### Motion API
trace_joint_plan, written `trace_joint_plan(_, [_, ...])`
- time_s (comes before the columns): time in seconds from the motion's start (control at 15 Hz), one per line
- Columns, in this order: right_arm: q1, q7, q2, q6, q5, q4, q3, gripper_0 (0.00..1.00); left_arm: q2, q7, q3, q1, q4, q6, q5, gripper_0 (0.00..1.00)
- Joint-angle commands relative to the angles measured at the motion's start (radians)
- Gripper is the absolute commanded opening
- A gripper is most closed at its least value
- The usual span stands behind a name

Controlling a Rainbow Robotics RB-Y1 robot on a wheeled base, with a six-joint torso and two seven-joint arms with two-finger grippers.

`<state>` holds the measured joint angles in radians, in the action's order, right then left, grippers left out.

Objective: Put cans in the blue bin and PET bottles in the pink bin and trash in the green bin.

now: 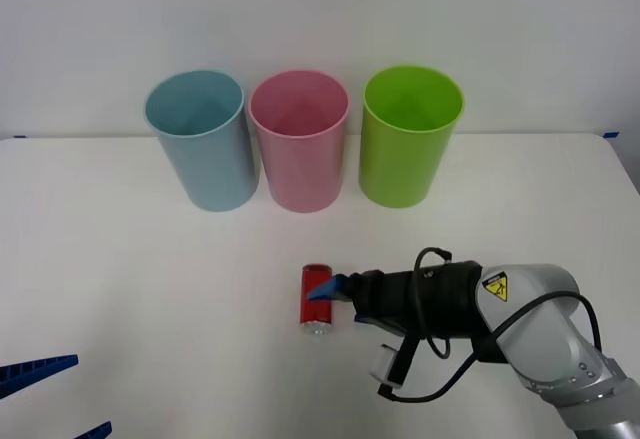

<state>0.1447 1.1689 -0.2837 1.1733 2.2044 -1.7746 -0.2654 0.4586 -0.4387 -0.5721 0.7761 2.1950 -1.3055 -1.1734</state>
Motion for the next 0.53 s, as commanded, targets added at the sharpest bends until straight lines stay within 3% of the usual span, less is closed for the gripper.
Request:
trace_joint_plan(0.07, [0.007, 0.000, -0.006, -0.001, -0.003, -0.022, 0.000, 1.00, 0.000, 0.000, 0.000, 0.000, 0.000, 0.000, 0.000, 1.00])
trace_joint_plan(0.53, [0.032, -0.006, -0.005, -0.009, 0.006, -0.028, -0.008, 1.00, 0.000, 0.000, 0.000, 0.000, 0.000, 0.000, 0.000, 1.00])
